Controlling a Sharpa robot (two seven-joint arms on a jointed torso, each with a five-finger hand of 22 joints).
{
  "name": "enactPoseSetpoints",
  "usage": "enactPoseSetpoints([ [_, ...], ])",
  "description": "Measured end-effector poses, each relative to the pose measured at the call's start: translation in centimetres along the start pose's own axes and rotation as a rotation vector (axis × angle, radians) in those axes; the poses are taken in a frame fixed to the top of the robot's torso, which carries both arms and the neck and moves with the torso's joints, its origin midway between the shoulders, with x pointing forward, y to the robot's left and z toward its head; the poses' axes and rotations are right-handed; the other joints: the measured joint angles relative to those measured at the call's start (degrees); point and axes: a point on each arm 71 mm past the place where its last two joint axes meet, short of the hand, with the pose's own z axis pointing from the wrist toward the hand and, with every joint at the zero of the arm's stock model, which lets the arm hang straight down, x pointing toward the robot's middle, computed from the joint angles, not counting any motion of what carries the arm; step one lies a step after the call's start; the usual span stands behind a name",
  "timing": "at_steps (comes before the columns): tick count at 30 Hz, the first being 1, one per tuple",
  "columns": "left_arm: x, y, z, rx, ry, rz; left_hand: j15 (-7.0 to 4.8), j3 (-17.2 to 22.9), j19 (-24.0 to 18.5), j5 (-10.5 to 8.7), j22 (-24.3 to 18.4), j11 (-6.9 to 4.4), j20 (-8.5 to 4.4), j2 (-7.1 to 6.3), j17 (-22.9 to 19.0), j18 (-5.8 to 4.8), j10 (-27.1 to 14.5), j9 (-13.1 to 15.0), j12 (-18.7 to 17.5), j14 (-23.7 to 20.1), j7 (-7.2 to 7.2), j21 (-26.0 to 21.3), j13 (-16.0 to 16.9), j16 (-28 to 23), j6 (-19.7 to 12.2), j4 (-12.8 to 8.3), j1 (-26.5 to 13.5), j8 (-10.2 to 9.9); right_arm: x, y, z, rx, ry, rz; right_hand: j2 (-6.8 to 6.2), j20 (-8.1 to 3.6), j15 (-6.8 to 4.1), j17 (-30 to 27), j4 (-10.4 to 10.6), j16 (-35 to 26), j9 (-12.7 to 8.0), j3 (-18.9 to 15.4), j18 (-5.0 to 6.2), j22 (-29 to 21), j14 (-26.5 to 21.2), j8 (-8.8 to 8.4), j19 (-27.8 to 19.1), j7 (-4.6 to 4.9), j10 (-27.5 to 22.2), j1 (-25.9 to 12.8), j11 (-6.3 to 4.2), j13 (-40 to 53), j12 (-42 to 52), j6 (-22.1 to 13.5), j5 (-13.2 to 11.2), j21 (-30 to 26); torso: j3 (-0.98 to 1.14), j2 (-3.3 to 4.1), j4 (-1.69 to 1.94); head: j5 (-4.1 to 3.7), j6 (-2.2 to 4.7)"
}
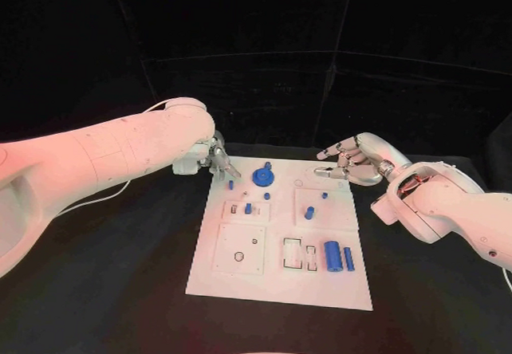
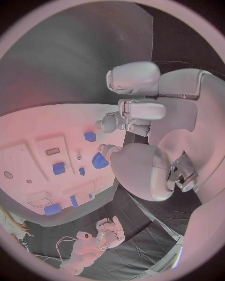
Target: Assemble the parts on the task board
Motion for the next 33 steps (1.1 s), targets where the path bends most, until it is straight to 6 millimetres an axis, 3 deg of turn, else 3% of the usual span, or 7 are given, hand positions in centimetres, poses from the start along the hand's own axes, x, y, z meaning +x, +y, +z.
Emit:
enactPoseSetpoints([
  [33, 0.98, -1.03, 0.7, 0.042, 0.015, 0.022, 0.0, -1.0, 0.2, 0.0, 0.4, 0.0, 0.2, 3.19, 0.0, 0.0, 0.0, -1.5, 0.4, 0.0, 0.0, 0.0, -0.4, 0.0, 1.2, -1.5, 4.1, -0.2, 0.13, 0.09, 0.16, -0.004, 0.001, 0.001, 0.0, 0.0, 0.0, 0.0, 0.0, -0.2, 0.0, 0.0, 0.0, 0.0, 0.0, 0.0, 0.0, 0.0, 0.0, 0.0, 0.0, 0.0, 0.0, 0.0, 0.3, 0.0, 0.09, -0.08, 0.1, -0.34, -0.4],
])
